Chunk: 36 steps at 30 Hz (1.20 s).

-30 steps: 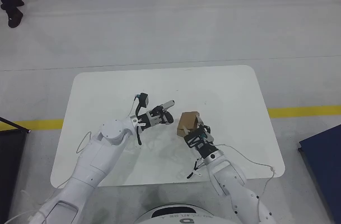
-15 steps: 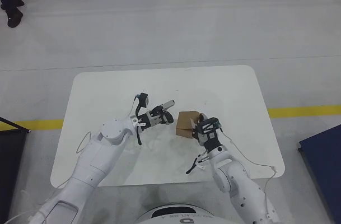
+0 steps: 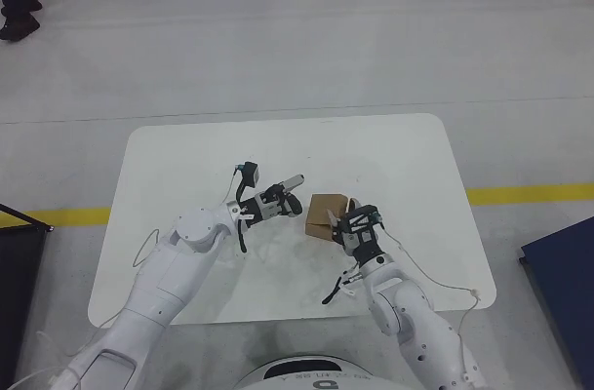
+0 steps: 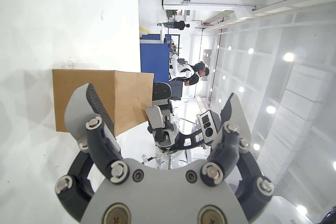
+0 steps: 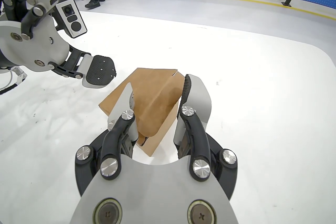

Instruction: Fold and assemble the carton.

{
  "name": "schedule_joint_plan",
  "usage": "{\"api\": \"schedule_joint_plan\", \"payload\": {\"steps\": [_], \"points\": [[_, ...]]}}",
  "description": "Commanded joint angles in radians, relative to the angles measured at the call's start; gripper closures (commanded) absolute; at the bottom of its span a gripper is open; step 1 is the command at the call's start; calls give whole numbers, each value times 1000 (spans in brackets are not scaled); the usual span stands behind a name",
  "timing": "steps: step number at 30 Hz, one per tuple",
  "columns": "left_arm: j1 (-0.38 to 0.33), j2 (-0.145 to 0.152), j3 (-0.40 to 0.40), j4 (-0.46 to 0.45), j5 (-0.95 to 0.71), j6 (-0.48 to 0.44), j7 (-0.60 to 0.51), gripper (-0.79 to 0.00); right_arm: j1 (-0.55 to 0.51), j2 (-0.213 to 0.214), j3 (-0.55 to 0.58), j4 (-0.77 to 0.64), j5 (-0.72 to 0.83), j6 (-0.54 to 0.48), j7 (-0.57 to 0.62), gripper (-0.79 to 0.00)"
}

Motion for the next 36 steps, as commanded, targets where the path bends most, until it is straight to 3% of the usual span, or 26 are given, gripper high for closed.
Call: {"api": "schedule_joint_plan", "payload": {"steps": [1,6,23,29,32,36], "points": [[0,0,0,0,0,0,0,-785,1,0,-3,-1,-3,0,2,-431],[0,0,0,0,0,0,0,-785,5,-2,-12,-3,5,-5,10,-388],[0,0,0,0,0,0,0,-785,39,-9,-30,3,103,-47,53,-360],[0,0,0,0,0,0,0,-785,46,-11,-31,3,133,-47,72,-212],[0,0,0,0,0,0,0,-785,48,-13,-26,3,176,-47,86,0],[0,0,0,0,0,0,0,-785,51,-13,-1,-3,312,-87,148,0]]}}
